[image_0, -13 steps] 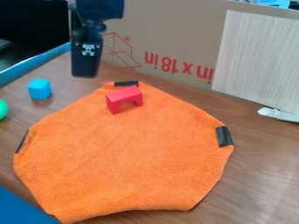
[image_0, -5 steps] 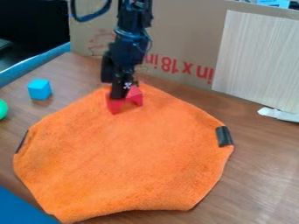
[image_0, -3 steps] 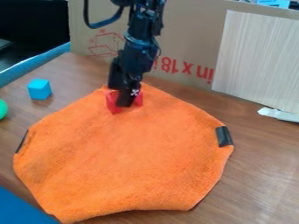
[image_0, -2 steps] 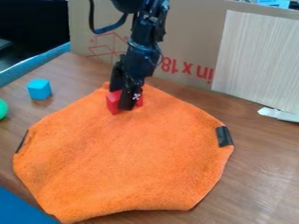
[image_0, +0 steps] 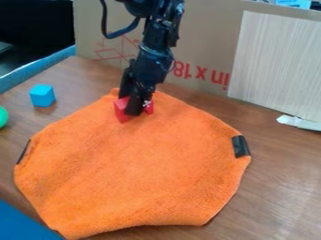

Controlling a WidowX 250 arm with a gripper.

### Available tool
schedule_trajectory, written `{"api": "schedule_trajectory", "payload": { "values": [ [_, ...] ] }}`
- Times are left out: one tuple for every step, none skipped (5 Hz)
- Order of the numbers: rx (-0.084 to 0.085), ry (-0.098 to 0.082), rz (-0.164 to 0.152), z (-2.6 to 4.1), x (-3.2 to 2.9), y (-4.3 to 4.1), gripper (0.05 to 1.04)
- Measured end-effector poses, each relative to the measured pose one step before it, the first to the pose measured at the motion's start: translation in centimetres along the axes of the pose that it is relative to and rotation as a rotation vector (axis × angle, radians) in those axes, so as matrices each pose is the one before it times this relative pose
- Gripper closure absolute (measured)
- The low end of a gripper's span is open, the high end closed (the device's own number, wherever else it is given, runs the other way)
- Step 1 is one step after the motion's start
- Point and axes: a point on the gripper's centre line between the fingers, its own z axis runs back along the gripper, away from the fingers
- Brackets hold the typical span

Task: Put the red object on the top left of the table

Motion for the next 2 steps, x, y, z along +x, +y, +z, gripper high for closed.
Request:
{"api": "schedule_trajectory", "payload": {
  "values": [
    [-0.0190,-0.0001,-0.0035,-0.172,-0.351,0.104,0.506],
    [-0.0385,0.0043,0.0005,-0.046,-0.948,0.162,0.506]
  ]
}}
